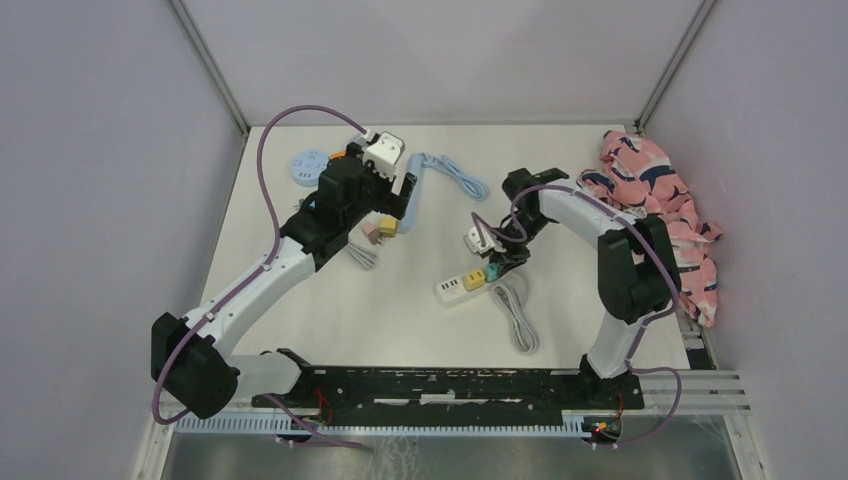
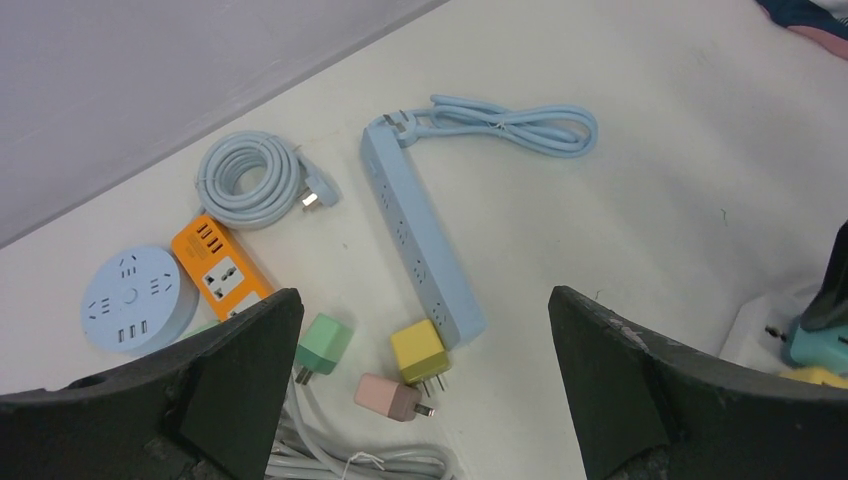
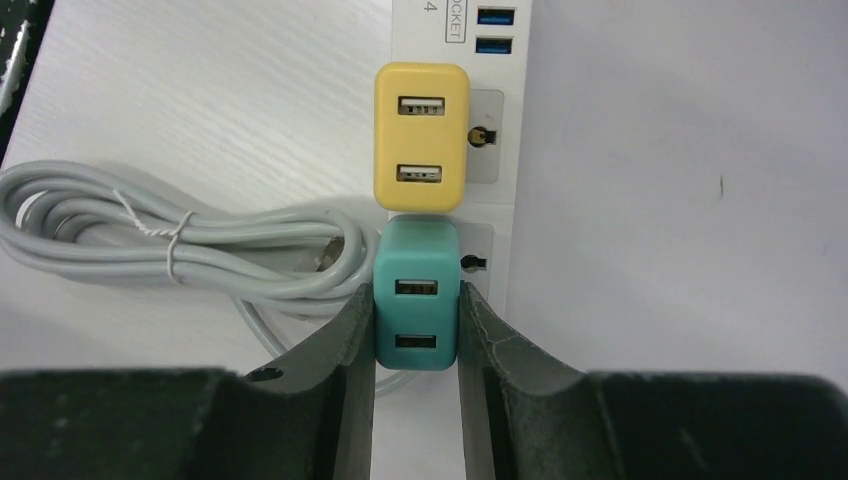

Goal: Pull the plug off the socket

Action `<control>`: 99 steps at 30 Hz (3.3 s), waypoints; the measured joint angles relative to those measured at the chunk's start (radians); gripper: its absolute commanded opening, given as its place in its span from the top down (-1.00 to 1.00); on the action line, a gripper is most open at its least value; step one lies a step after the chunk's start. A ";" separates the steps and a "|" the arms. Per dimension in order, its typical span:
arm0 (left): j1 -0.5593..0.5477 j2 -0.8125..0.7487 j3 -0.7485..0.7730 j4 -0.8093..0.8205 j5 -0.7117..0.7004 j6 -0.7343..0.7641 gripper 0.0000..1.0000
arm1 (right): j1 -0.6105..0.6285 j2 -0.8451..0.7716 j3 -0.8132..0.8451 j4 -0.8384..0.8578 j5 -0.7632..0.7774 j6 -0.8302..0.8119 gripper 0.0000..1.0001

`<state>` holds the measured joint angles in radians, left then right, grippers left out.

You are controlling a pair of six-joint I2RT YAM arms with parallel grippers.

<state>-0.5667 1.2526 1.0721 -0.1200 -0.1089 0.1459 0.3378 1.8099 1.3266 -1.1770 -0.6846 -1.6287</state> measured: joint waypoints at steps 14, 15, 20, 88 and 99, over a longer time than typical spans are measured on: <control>0.000 0.000 -0.015 0.003 -0.054 0.032 -0.99 | 0.338 -0.006 -0.011 0.108 0.084 0.104 -0.43; 0.000 0.000 -0.015 0.003 -0.056 0.032 -0.99 | 0.341 -0.008 -0.011 0.110 0.086 0.116 -0.51; 0.000 0.000 -0.015 0.003 -0.067 0.039 -0.99 | 0.330 -0.055 -0.008 0.110 0.093 0.189 -0.62; -0.367 -0.256 -1.007 0.964 0.231 -0.292 -0.90 | 0.190 -0.294 -0.352 0.203 0.377 0.390 0.35; -0.367 -0.378 -0.983 0.946 0.159 -0.283 -0.98 | 0.188 -0.386 -0.242 0.051 -0.020 0.340 0.24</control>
<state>-0.9337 0.8742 0.0891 0.8261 0.0502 -0.1368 0.5262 1.4235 1.0847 -1.1259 -0.7048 -1.2884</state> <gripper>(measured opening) 0.993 0.348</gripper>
